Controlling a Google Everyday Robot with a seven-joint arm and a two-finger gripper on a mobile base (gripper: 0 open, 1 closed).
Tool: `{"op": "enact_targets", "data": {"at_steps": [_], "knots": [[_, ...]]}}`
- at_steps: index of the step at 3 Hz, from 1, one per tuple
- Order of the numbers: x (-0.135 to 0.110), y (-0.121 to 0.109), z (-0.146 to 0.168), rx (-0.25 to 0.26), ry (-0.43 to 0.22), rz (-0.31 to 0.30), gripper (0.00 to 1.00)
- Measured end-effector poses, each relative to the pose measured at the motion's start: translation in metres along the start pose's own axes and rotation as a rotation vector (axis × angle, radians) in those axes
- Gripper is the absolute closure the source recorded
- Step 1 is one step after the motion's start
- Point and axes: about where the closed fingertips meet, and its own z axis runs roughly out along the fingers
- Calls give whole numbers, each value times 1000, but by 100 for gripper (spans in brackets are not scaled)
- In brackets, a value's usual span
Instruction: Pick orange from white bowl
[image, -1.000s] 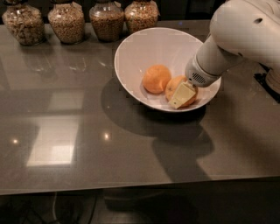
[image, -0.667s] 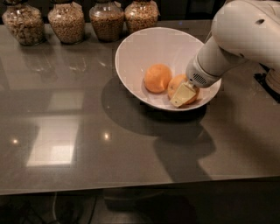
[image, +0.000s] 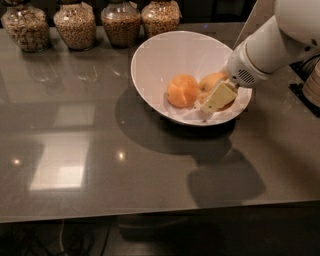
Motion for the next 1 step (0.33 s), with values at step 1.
{"op": "enact_targets", "data": {"at_steps": [1], "knots": [[-17,-1,-46,0,-91,-41,100]]}}
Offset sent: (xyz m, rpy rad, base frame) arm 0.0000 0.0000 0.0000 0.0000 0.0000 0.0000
